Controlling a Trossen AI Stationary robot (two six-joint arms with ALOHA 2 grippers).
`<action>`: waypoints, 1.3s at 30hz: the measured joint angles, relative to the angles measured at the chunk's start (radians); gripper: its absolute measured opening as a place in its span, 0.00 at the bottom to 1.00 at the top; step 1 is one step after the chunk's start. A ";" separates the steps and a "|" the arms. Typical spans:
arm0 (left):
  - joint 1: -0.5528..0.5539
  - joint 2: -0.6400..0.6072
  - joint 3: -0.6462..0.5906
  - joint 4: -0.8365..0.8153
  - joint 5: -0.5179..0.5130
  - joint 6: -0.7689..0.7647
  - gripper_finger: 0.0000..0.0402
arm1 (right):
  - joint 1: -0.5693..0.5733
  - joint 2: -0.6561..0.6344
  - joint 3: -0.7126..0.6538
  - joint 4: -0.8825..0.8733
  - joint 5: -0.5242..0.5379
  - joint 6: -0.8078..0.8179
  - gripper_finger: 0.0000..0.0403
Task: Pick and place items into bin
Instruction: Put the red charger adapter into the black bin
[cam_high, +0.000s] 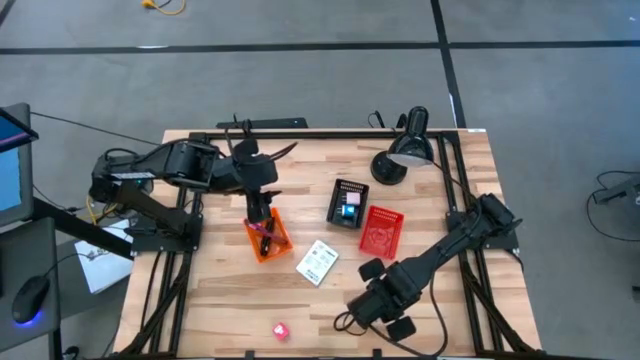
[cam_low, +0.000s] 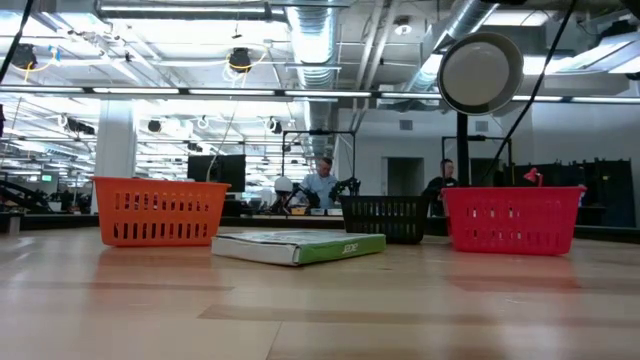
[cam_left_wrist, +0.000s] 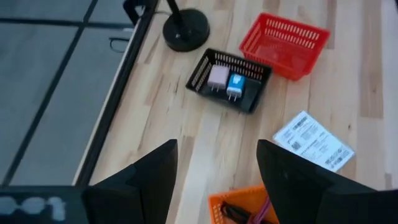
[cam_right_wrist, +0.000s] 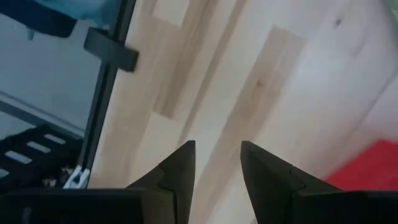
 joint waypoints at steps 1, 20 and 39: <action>0.000 0.004 0.000 0.010 0.003 0.001 0.53 | 0.000 -0.011 0.000 -0.017 0.001 -0.001 0.30; -0.197 0.308 0.000 -0.134 0.428 -0.222 0.53 | 0.010 -0.250 0.001 0.105 0.130 -0.185 0.30; -0.654 0.549 0.000 0.125 0.221 -0.121 0.53 | 0.017 -0.259 -0.234 0.191 0.106 -0.018 0.30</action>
